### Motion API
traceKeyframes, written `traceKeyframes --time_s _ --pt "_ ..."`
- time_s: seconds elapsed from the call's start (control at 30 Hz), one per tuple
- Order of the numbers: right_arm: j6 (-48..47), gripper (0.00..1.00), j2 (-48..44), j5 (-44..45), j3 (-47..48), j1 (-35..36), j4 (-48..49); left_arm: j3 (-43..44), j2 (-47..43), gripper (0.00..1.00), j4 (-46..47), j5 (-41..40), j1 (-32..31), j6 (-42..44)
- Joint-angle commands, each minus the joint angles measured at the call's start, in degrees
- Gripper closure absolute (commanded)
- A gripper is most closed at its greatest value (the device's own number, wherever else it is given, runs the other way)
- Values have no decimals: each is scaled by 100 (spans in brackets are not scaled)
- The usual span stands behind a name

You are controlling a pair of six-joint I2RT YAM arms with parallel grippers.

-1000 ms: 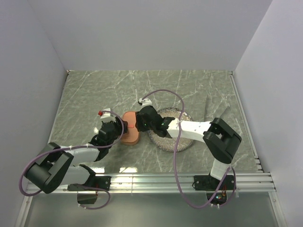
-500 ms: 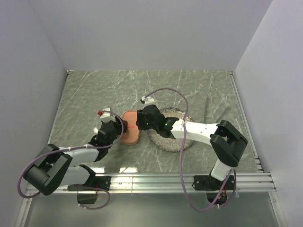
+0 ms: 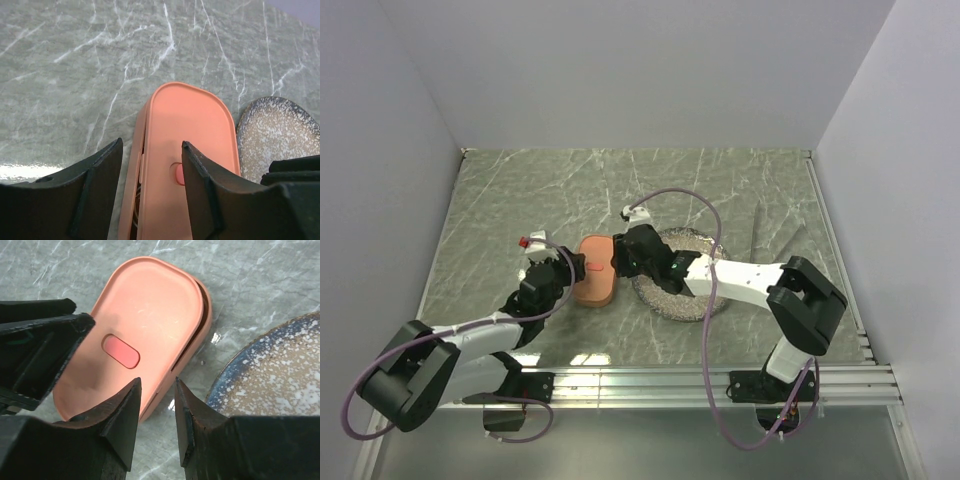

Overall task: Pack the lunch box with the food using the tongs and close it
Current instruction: Put the lid back on the lunch box

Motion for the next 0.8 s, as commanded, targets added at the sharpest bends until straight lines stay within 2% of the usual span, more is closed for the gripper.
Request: traceKeyframes --time_s 0.0,0.3,0.43,0.57,0.67,0.77 --pt "-85 59 -420 316 -100 52 240 -50 -251 43 275 -214 0 133" --pt "-243 58 -798 1300 -258 -1 -85 -208 -1401 43 100 -1073 0 203" --pt "-305 57 -1018 1301 -494 -360 -15 -209 -1982 43 -94 -1523 17 247" --pt "-384 56 -1334 1082 -837 -1079 292 28 -2299 42 -454 -1998 149 221" --pt "-445 56 -1554 888 -1110 -1494 503 117 -2344 42 -639 -1850 561 107" --pt "-533 56 -1773 721 -1356 -2004 696 152 -2186 41 -560 -1176 1316 -182"
